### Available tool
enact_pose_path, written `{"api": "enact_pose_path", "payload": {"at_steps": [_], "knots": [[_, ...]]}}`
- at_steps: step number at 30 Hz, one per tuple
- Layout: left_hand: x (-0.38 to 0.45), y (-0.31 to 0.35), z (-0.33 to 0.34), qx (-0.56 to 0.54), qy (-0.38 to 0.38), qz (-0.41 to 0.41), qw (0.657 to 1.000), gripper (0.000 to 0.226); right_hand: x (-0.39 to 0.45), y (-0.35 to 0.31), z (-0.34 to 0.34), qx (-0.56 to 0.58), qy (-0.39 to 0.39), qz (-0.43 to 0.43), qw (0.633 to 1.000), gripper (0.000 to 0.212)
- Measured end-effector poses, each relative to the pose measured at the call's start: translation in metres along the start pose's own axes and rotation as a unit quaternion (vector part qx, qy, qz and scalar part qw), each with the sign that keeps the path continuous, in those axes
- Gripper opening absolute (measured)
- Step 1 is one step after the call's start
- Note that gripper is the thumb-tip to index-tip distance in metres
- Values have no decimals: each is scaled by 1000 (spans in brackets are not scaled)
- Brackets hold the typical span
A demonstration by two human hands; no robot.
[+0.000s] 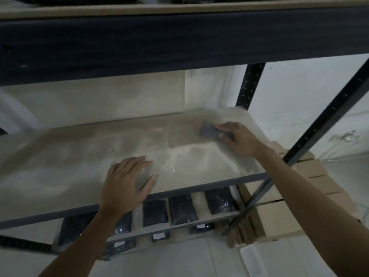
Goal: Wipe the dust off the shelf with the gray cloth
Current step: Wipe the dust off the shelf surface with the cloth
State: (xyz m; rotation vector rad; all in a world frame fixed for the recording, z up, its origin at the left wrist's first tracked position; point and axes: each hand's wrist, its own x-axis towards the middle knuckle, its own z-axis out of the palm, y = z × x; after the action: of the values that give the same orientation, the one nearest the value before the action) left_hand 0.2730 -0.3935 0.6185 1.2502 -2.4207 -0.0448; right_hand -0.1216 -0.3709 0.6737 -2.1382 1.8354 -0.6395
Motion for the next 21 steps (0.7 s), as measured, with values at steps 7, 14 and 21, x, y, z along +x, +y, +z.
{"api": "enact_pose_path", "payload": {"at_steps": [7,14,21], "knots": [[-1,-5,4,2,-6,8,1000,51,-19,2,-31,-48,52,93,993,43],[-2,-7,8,6,-4,18,1000,53,-48,-13,-6,-75,43,294,952,50],[-1,-8,9,-4,4,18,1000,49,-74,-39,-9,-50,80,235,967,43]]}}
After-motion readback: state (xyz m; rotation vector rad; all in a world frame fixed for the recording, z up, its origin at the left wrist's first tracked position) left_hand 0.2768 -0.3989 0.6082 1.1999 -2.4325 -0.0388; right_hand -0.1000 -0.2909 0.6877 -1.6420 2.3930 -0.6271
